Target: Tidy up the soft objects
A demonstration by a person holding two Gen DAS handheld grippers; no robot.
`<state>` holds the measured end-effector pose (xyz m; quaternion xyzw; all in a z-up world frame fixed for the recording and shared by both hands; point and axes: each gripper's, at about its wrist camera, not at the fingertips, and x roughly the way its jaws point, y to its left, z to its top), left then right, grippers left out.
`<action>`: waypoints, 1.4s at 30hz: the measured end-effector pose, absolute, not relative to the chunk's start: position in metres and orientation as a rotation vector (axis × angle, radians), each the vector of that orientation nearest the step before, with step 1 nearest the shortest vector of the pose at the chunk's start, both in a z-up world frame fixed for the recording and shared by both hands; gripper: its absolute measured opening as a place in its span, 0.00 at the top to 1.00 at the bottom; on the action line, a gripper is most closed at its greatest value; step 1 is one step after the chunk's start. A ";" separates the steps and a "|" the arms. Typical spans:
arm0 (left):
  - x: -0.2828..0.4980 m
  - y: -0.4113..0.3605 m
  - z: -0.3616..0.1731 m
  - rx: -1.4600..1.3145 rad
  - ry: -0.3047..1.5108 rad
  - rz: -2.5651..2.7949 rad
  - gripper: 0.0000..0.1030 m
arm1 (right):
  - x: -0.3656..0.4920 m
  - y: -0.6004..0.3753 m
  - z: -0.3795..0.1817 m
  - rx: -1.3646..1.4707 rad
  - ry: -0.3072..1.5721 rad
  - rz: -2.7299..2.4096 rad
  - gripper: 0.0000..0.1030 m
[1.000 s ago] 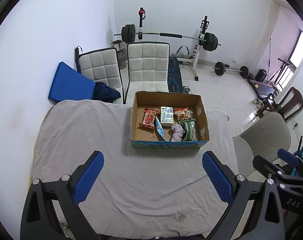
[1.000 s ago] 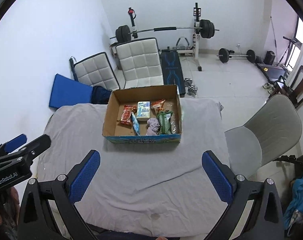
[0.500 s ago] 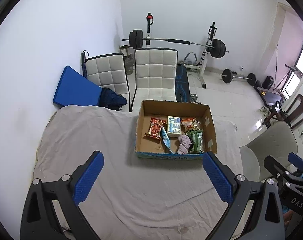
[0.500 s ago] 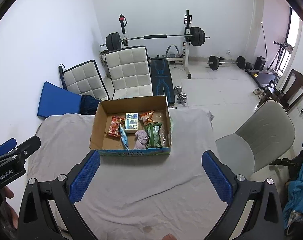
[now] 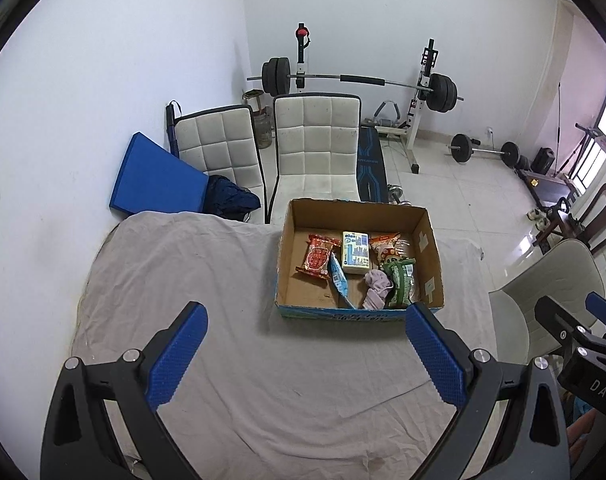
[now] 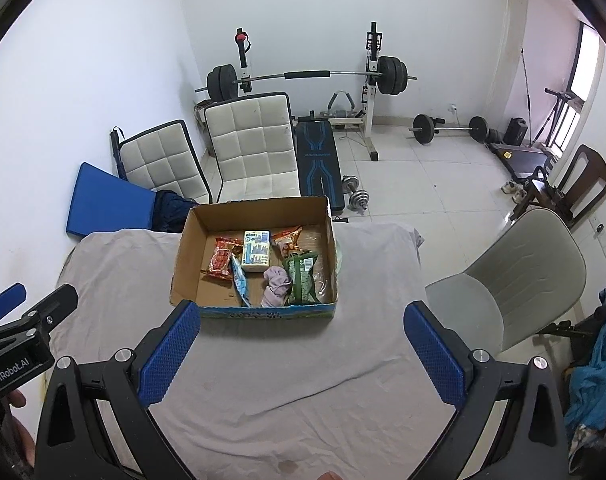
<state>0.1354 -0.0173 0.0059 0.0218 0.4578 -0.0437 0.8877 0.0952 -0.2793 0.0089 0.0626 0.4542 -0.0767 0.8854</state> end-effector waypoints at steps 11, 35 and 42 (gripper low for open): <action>0.137 -0.021 -0.001 0.071 0.952 -0.080 0.02 | 0.097 -0.278 0.010 0.113 0.943 -0.157 0.00; 0.138 -0.021 0.001 0.072 0.966 -0.112 0.02 | 0.095 -0.279 0.012 0.100 0.946 -0.149 0.00; 0.138 -0.017 0.003 0.067 0.960 -0.119 0.02 | 0.095 -0.279 0.014 0.097 0.947 -0.152 0.00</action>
